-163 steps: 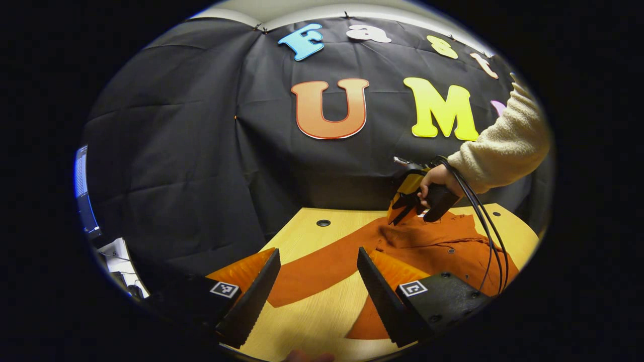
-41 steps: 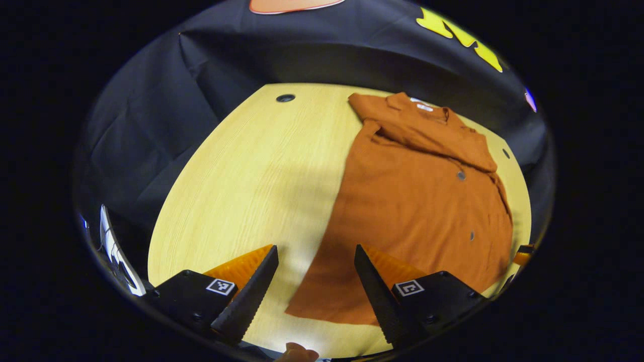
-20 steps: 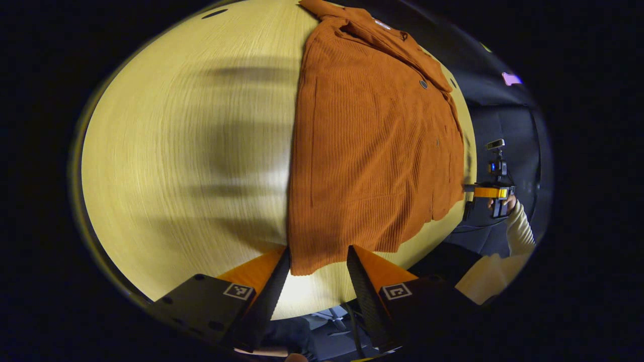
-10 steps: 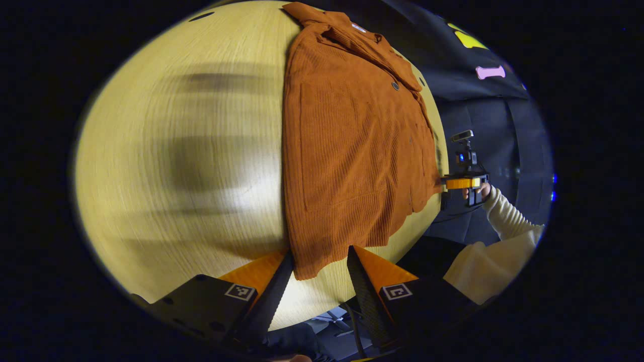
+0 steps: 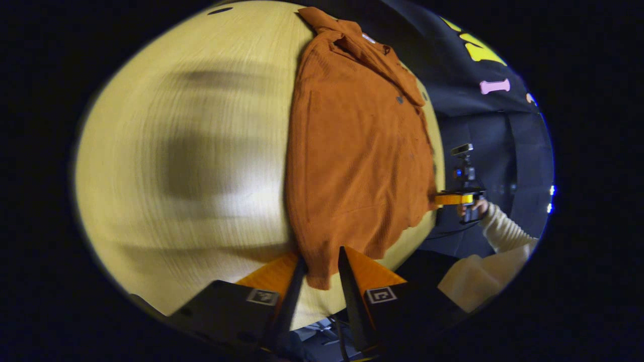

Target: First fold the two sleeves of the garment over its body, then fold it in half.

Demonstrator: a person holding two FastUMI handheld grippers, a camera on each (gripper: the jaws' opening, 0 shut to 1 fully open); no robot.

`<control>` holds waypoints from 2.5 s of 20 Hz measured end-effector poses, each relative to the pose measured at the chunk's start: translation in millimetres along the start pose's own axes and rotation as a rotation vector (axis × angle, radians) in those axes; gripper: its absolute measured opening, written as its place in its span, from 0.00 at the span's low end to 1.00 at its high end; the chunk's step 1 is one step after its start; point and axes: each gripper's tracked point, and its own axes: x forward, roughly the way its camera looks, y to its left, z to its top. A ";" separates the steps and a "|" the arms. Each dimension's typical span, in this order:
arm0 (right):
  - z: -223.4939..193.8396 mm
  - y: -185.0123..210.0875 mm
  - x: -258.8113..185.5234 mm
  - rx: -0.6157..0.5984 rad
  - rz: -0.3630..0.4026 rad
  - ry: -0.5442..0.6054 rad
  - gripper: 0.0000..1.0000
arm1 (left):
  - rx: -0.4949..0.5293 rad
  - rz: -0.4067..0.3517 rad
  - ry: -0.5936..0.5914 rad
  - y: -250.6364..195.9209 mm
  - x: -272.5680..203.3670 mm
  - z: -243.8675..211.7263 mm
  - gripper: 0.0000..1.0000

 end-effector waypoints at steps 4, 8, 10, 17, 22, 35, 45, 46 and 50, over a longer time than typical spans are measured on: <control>1.9 -8.5 11.5 0.015 -0.046 -0.020 0.35 | -0.024 0.079 -0.060 -5.0 -3.4 1.8 0.18; -0.8 -11.6 12.7 0.046 -0.057 -0.054 0.07 | -0.015 0.216 -0.137 -7.0 0.7 3.1 0.05; -1.6 -12.8 11.2 0.030 -0.091 -0.076 0.03 | -0.014 0.275 -0.176 -8.8 3.9 6.6 0.03; -12.3 33.3 -28.9 -0.159 -0.090 -0.160 0.00 | -0.004 0.333 -0.332 -48.3 -25.0 13.8 0.03; 19.4 94.7 -72.5 -0.298 -0.035 -0.249 0.00 | 0.007 0.330 -0.436 -84.6 -59.5 21.5 0.03; 206.4 219.0 -156.1 -0.538 -0.005 -0.495 0.00 | 0.185 0.325 -0.766 -150.7 -170.8 221.1 0.03; 382.5 206.5 -112.9 -0.495 -0.070 -0.576 0.01 | 0.279 0.482 -0.864 -120.4 -140.0 382.6 0.03; 398.7 195.4 -103.1 -0.461 -0.073 -0.579 0.00 | 0.275 0.488 -0.867 -110.3 -123.8 401.1 0.03; 459.8 145.7 -59.1 -0.312 -0.086 -0.608 0.00 | 0.204 0.479 -0.836 -74.6 -64.0 452.6 0.03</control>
